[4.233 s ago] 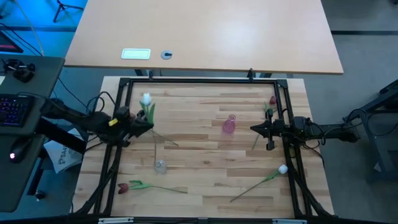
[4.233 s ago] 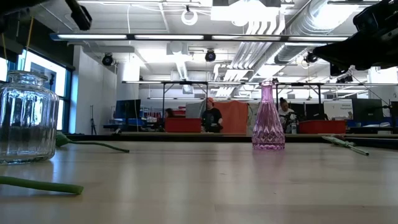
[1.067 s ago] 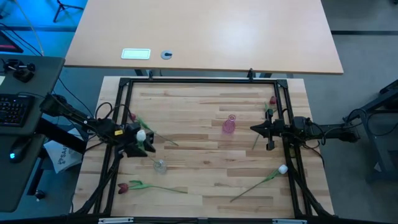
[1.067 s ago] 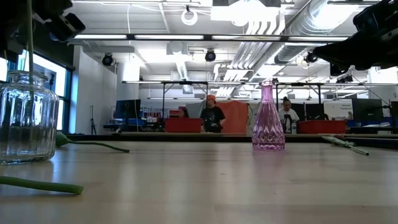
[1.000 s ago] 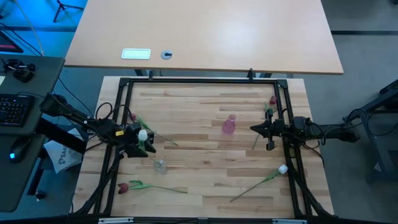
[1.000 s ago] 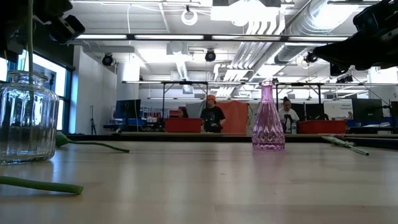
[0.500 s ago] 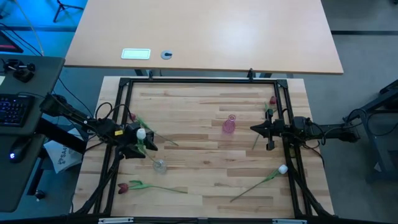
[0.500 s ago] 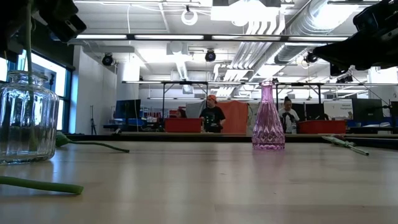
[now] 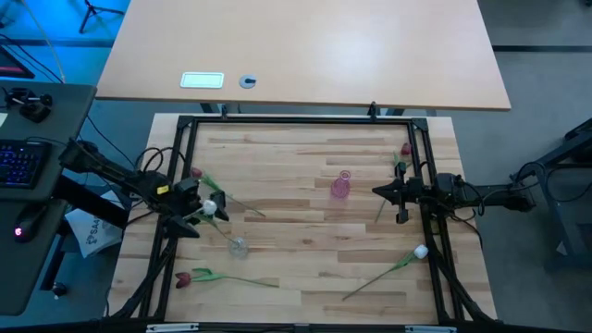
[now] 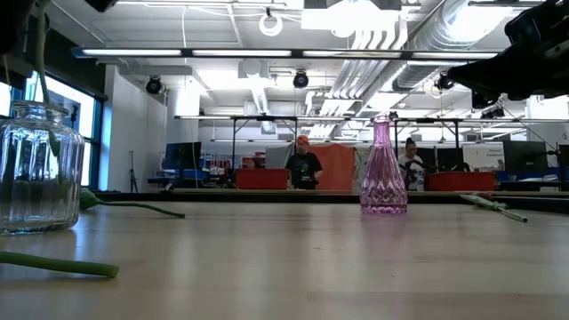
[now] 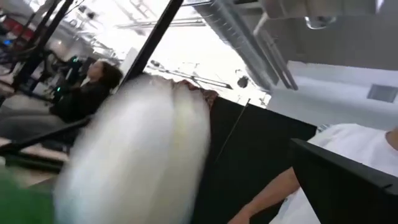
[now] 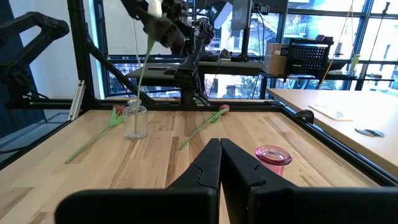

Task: Sort flowers into vase by color
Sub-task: Put the top white flower into the transparent vase, then put the white flower into the transparent vase

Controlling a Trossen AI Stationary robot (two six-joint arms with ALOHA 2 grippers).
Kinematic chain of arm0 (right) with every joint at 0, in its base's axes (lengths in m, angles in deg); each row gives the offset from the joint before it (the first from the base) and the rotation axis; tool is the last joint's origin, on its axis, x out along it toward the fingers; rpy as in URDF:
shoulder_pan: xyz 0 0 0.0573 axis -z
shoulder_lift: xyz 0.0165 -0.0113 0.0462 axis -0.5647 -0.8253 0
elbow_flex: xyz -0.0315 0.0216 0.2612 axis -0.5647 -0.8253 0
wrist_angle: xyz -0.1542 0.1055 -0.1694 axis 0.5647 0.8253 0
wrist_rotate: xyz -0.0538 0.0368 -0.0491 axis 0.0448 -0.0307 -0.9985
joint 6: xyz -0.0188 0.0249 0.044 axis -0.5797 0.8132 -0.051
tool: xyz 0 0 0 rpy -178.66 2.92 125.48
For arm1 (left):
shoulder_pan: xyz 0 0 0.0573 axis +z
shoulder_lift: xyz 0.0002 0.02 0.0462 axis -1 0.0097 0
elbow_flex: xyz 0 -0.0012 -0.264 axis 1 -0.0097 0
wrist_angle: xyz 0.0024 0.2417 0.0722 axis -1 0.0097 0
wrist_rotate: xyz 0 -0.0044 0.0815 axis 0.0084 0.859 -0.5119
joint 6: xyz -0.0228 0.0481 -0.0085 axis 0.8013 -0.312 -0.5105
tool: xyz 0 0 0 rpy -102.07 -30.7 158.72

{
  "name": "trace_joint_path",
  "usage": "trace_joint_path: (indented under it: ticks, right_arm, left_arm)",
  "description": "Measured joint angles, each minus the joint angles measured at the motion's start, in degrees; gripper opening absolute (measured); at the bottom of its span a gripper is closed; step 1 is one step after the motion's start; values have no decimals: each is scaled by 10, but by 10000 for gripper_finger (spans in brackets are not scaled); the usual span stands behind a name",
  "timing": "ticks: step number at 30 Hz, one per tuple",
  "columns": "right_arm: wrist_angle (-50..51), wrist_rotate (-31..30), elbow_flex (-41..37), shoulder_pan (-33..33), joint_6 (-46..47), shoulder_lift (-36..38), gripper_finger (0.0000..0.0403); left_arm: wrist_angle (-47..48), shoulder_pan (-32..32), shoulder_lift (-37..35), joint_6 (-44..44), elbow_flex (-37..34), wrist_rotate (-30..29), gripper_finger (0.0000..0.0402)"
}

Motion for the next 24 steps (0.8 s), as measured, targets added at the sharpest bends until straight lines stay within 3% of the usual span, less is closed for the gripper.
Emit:
trace_joint_path:
  ticks: [10, 18, 24]
  right_arm:
    - [0, 0, 0, 0, 0, 0, 0]
    - [0, 0, 0, 0, 0, 0, 0]
    - [0, 0, 0, 0, 0, 0, 0]
  left_arm:
    - [11, 37, -16, -99, 8, 2, 386]
    - [14, 110, -25, -61, 40, 0, 386]
    - [148, 163, -24, -65, 113, 43, 386]
